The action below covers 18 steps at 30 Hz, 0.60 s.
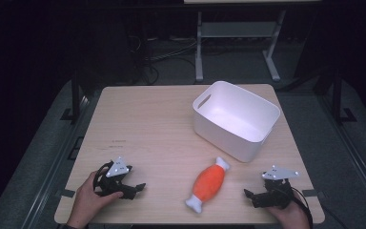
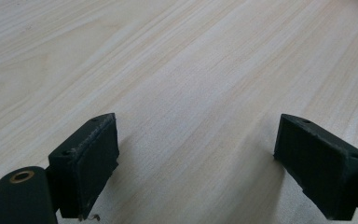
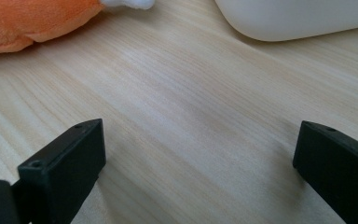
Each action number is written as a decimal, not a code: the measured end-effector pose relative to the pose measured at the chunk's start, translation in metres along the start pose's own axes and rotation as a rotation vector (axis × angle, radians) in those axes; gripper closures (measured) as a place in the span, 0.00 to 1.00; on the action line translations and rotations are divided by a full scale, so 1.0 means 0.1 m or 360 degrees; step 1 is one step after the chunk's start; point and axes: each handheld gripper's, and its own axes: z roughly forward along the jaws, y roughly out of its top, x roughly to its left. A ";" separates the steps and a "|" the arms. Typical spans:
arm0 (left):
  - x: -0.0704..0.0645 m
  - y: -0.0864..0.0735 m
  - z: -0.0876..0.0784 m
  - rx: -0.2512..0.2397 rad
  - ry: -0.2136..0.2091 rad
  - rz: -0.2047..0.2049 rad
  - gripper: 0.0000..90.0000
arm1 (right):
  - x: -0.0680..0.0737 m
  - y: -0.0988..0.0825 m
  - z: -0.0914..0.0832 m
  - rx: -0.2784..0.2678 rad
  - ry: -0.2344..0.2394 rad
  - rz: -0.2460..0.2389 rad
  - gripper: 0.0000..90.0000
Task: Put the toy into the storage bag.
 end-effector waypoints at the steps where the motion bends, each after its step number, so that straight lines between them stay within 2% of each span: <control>1: 0.00 0.00 0.00 0.0000 0.0001 0.0000 0.14 | 0.00 0.00 0.00 0.0000 -0.0001 0.0000 0.02; 5: 0.00 0.00 0.00 0.0000 0.0000 0.0000 0.14 | 0.00 -0.01 -0.02 -0.0021 -0.0013 0.0009 0.07; 9: 0.00 0.00 0.00 0.0000 0.0000 0.0000 0.14 | -0.02 -0.01 -0.05 -0.0024 -0.0008 0.0010 0.18; 12: 0.00 0.00 0.00 0.0000 -0.0001 -0.0001 0.14 | -0.02 0.01 -0.08 -0.0006 0.0001 0.0001 0.31; 14: 0.00 0.00 0.00 0.0000 0.0000 -0.0001 0.14 | -0.02 0.03 -0.10 0.0002 0.0021 0.0004 0.45; 18: 0.00 0.00 0.00 0.0000 0.0000 0.0000 0.14 | -0.02 0.08 -0.15 -0.0020 0.0074 0.0006 0.67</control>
